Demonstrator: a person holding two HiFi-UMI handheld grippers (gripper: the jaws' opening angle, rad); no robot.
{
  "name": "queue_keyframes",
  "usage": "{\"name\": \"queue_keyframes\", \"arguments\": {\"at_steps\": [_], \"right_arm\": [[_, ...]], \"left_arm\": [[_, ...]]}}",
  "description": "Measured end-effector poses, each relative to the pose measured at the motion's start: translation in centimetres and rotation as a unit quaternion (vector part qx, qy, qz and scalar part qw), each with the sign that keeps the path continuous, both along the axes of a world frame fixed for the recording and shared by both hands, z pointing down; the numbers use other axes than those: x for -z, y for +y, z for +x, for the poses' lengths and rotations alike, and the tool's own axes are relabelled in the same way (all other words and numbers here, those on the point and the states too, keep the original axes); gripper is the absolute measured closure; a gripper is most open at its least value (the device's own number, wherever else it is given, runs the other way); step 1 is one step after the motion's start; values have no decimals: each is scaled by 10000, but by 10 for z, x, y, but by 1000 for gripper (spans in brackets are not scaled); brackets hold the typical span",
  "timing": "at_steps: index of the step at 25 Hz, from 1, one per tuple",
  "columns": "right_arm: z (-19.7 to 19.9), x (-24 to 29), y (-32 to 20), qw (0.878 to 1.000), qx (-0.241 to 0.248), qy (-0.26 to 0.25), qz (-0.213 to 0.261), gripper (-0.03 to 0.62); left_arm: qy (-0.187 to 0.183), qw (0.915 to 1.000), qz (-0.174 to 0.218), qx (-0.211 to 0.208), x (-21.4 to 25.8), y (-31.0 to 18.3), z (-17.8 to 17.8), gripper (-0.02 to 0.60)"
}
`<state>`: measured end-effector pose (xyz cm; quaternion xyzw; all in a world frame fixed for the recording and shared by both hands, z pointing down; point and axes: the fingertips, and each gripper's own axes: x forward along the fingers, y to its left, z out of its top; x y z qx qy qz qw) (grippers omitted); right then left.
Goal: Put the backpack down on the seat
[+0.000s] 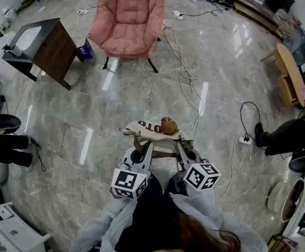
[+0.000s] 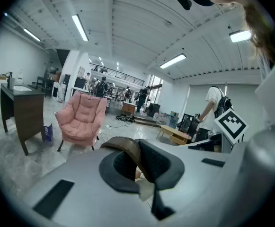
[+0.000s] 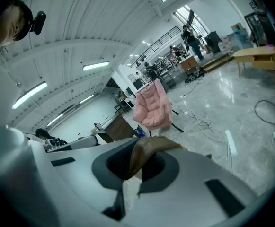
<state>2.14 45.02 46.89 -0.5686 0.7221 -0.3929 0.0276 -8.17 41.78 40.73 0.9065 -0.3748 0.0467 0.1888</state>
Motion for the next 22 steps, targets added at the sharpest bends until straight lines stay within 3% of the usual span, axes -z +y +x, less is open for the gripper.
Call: {"name": "queue_keyframes", "arguments": {"at_steps": [5,8,11,15,22], "right_arm": [[20,27,23,9990,188,39,412,579],[37,33,44,9972,337,378,545,579],[52,34,66,9946,552,586,647,579],[70,35,93,9964,588,308,526,577],[94,42,122,9959,466,336,703,577]], "left_arm": [[24,9981,385,488,20,30,14,568],[63,9959,575,700,27,53,31,568],[200,9943,538,897,28,78,45,568],[307,9934,369,1040,24,111,59,568],[156,9923,500,1125,29,147,80,568]]}}
